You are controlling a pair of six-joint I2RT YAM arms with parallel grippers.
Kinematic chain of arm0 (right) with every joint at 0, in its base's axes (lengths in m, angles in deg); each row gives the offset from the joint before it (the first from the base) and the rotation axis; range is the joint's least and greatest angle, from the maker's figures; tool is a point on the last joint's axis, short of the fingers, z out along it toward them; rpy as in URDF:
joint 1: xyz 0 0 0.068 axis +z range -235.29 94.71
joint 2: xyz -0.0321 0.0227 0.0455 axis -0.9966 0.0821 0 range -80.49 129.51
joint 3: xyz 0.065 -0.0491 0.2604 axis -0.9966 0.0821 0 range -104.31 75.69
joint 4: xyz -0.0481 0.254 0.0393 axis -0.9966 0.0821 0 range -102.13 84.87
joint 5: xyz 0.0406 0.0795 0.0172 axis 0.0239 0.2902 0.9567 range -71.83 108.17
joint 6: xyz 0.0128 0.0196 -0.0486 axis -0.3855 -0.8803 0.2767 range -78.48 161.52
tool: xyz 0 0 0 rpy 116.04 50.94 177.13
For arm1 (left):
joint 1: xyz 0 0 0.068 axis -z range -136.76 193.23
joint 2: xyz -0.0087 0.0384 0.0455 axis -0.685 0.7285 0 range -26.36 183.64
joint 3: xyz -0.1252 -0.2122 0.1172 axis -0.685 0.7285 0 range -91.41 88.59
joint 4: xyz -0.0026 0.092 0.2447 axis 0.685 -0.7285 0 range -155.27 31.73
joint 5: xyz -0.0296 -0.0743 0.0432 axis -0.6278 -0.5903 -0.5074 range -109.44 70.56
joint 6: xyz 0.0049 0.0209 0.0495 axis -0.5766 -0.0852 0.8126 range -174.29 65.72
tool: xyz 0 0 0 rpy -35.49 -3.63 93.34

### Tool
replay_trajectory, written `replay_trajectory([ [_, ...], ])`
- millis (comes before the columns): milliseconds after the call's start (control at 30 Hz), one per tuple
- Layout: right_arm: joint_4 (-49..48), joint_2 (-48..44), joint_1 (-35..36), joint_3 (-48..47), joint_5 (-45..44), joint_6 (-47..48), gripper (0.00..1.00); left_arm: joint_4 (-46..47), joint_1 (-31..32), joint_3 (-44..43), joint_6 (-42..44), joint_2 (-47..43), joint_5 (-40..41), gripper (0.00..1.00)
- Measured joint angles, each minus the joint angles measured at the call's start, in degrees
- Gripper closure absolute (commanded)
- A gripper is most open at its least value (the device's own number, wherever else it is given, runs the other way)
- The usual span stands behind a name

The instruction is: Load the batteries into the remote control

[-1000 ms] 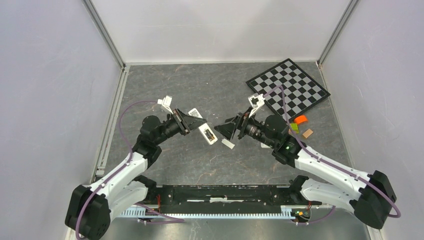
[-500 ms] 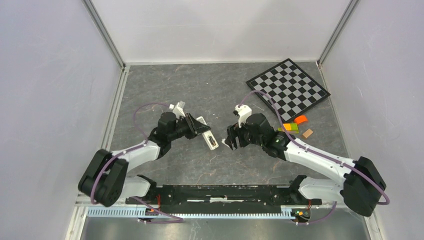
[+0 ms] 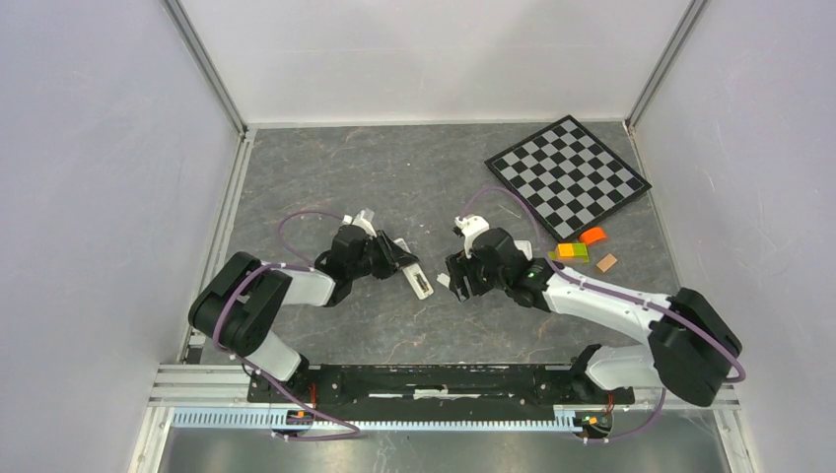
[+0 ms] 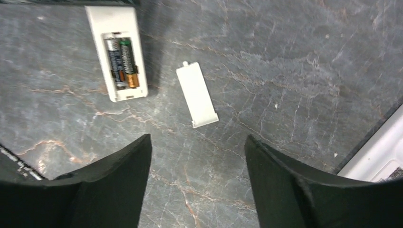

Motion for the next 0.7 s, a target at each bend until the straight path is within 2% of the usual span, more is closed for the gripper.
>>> replay_trajectory([
  [100, 1.2, 3.7, 0.0, -0.6, -1.3, 0.1, 0.34, 0.1, 0.5, -0.1, -0.1, 0.0, 1.7, 0.60],
  [267, 3.5, 8.7, 0.0, -2.4, -2.3, 0.4, 0.35, -4.0, 0.7, -0.1, 0.0, 0.0, 6.0, 0.44],
  [433, 4.3, 11.2, 0.0, -5.5, -2.6, 0.9, 0.35, -8.4, 0.7, -0.9, -0.5, -2.6, 9.5, 0.34],
  [533, 4.7, 12.7, 0.0, -7.5, -2.6, 1.8, 0.37, -12.1, 0.9, -0.9, -0.7, -5.1, 12.3, 0.30],
  [700, 6.9, 16.1, 0.0, -10.7, -2.3, 5.1, 0.36, -21.2, 0.9, -0.8, -0.6, -11.0, 17.2, 0.21],
])
